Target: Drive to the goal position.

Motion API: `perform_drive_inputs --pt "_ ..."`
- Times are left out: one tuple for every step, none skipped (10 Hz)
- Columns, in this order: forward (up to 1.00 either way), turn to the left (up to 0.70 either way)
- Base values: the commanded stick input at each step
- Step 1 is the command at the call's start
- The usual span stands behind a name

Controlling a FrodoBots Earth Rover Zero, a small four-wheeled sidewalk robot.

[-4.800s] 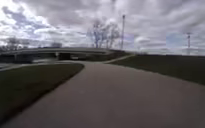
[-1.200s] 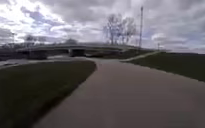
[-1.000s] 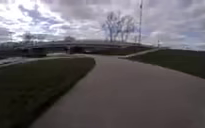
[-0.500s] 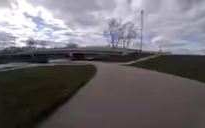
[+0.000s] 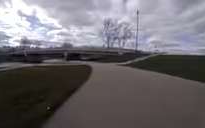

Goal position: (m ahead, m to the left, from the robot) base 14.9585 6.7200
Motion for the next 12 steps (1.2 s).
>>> perform_drive_inputs --pt "1.0 0.0" --pt "1.0 -0.04" --pt "1.0 -0.1" --pt "1.0 -0.16" --pt "1.0 -0.22" --pt "1.0 -0.28" --pt "1.0 -0.26" --pt "1.0 -0.19" --pt "1.0 -0.12" --pt "1.0 -0.05" --pt "1.0 0.0" --pt "1.0 0.0"
